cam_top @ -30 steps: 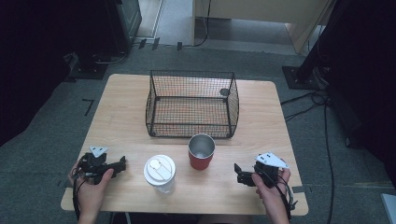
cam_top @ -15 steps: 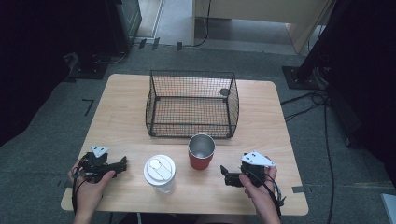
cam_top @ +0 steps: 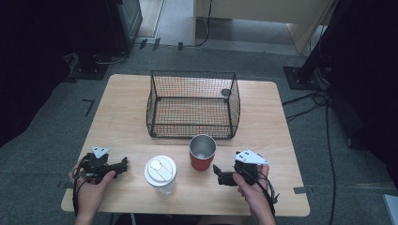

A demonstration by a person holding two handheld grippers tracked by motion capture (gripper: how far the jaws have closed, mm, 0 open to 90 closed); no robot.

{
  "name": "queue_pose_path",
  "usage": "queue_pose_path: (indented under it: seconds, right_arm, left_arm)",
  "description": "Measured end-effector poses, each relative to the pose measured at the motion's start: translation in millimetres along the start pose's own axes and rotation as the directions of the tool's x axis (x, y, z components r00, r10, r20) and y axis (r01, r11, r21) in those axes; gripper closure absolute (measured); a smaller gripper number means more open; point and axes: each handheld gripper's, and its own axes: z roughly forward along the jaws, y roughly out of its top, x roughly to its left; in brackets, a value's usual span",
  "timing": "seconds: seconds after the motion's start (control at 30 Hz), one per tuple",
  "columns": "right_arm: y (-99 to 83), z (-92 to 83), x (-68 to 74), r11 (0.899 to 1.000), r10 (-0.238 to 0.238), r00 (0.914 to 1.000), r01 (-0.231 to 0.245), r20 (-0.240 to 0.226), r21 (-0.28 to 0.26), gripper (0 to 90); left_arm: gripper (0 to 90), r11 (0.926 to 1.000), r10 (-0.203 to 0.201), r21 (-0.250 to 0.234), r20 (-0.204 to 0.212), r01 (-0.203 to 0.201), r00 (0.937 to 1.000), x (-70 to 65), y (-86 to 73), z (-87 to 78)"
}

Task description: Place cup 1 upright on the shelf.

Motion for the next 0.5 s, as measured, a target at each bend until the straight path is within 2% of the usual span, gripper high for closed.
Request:
queue_pose_path:
  seconds: [0.27,0.5]
  right_arm:
    - [2.1,13.6,15.0,1.000,-0.011,0.9977,0.011,-0.067,-0.007,0.0]
    - [8.1,18.8,26.2,1.000,-0.024,0.9956,0.023,-0.091,-0.012,0.0]
  left_arm:
    - [0.0,1.0000,0.000,-0.001,0.001,0.000,1.0000,-0.1,-0.1,0.0]
    - [0.0,1.0000,-0.001,-0.001,0.001,0.001,1.0000,-0.1,-0.1,0.0]
